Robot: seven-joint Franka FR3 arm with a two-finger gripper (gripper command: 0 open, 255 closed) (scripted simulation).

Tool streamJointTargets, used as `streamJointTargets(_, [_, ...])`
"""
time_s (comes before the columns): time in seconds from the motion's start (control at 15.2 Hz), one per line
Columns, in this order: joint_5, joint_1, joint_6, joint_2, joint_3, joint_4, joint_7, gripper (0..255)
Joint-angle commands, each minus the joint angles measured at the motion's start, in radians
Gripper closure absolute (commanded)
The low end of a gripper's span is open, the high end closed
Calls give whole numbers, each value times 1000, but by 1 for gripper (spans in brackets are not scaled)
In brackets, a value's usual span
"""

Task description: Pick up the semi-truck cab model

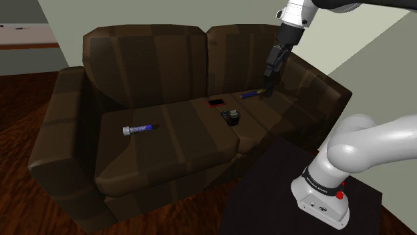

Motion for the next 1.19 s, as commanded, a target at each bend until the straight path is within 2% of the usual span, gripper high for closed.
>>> streamJointTargets(0.0, [0, 0, 0, 0, 0, 0, 0, 0])
streamJointTargets(0.53, [-13, -29, 239, 216, -11, -57, 26, 0])
streamJointTargets(1.12, [-18, -56, 478, 523, -34, -26, 54, 0])
